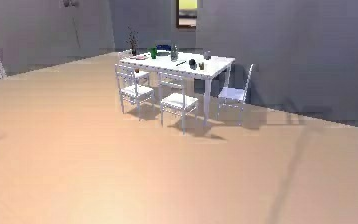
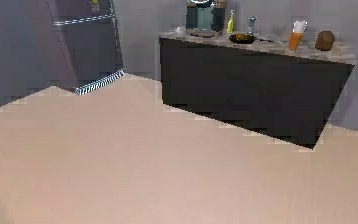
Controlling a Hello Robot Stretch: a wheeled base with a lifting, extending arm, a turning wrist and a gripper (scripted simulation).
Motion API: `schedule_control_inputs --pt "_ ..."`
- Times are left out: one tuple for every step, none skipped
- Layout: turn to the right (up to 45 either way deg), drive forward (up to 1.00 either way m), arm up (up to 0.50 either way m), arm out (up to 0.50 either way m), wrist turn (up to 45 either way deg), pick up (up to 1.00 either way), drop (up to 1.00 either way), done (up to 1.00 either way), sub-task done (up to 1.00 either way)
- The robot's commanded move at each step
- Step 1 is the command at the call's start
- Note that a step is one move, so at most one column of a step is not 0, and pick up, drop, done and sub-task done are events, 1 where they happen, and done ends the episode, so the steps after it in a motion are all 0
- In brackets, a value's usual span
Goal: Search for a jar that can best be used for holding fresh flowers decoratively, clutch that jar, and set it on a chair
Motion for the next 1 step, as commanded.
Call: schedule_control_inputs --pt "-45.0 0.0 0.0 0.0 0.0 0.0 0.0 0.0 0.0"
